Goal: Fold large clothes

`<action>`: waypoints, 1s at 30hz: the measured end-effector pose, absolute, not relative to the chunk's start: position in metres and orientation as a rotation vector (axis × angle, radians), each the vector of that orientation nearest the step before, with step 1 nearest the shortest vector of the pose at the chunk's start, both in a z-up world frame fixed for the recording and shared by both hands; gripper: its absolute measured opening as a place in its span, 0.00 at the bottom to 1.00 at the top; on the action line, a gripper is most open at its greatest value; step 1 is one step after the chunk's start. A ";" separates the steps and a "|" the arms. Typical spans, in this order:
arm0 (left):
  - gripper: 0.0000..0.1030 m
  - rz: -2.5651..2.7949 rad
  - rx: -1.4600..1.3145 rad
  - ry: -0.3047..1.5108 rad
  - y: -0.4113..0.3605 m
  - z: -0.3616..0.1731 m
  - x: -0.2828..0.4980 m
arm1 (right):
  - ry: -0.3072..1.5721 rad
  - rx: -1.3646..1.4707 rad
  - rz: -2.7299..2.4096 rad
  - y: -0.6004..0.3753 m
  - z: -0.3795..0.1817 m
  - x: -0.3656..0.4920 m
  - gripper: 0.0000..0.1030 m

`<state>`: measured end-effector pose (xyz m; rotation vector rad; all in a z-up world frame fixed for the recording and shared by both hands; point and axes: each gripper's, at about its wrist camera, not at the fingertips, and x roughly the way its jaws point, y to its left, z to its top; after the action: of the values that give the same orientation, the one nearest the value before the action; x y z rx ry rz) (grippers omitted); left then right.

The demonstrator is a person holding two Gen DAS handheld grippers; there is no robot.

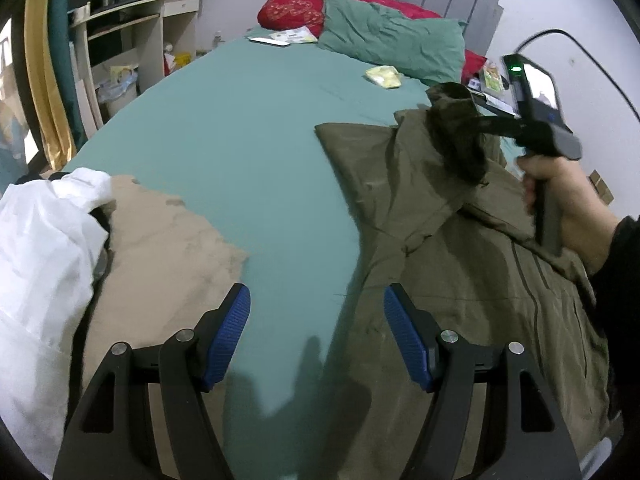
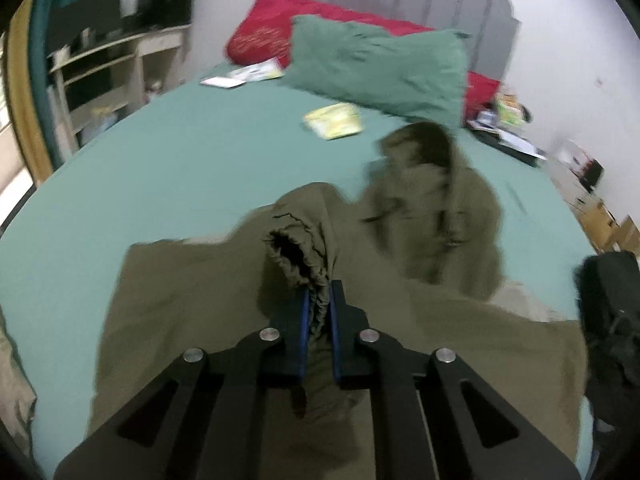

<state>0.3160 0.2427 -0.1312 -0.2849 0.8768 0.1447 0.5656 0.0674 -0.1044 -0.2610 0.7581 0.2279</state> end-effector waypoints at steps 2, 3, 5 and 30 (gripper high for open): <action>0.71 0.149 -0.274 0.880 0.240 -0.132 0.319 | 0.766 -0.229 0.198 0.039 -0.096 0.575 0.08; 0.71 0.149 -0.273 0.883 0.239 -0.133 0.321 | 0.772 -0.211 0.178 0.021 -0.093 0.578 0.08; 0.71 0.157 -0.280 0.887 0.239 -0.135 0.326 | 0.779 -0.179 0.153 -0.005 -0.088 0.582 0.08; 0.71 0.223 -0.280 0.905 0.219 -0.150 0.374 | 0.952 0.250 0.215 -0.217 -0.151 0.600 0.20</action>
<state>0.3738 0.2194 -0.1499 -0.2796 0.9049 0.2228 0.5995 -0.2166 -0.1509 0.2503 0.9525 0.2152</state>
